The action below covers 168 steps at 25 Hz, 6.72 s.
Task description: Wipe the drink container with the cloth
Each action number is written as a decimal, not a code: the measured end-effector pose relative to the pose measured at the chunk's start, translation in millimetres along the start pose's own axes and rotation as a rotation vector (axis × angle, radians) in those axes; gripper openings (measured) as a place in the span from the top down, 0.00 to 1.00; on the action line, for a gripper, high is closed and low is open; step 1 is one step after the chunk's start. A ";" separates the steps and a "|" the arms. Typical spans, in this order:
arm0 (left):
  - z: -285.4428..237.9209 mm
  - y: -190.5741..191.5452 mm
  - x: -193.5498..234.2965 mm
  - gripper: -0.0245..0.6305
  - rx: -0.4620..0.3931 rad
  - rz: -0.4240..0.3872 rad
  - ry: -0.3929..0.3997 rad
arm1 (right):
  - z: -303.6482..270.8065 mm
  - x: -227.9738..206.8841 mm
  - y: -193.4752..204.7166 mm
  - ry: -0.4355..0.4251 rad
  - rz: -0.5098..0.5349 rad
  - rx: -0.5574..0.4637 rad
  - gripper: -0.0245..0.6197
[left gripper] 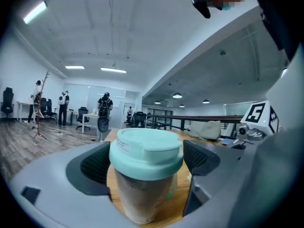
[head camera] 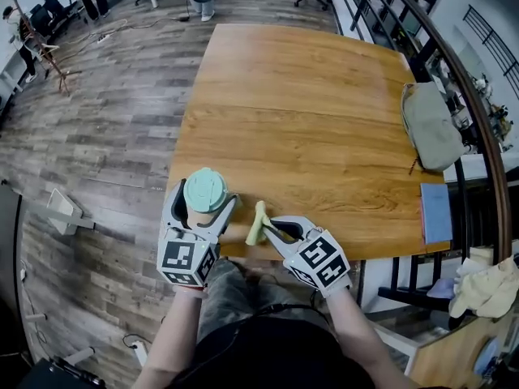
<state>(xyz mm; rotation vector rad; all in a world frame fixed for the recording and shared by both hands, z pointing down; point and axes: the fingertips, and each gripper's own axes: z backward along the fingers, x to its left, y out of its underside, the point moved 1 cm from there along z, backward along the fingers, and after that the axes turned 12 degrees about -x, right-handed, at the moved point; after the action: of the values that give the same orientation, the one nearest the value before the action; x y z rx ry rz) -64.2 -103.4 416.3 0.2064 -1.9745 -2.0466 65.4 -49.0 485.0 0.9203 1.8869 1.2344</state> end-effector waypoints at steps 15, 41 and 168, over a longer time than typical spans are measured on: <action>-9.8 -5.4 12.0 0.26 -0.037 0.011 0.148 | -6.0 -3.6 -8.6 0.014 -0.012 -0.023 0.90; -4.2 -13.6 40.5 0.26 -0.036 0.278 0.672 | -99.2 12.4 -87.4 -0.045 0.008 -0.111 0.90; 23.9 -8.4 14.6 0.26 0.154 0.087 1.069 | -59.5 -5.3 -67.0 0.460 -0.117 -0.294 0.90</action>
<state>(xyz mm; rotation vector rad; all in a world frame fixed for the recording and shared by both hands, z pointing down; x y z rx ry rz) -86.2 -84.9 410.6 0.9805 -1.3771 -1.2489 5.7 -99.9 441.4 0.3835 1.9875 1.6998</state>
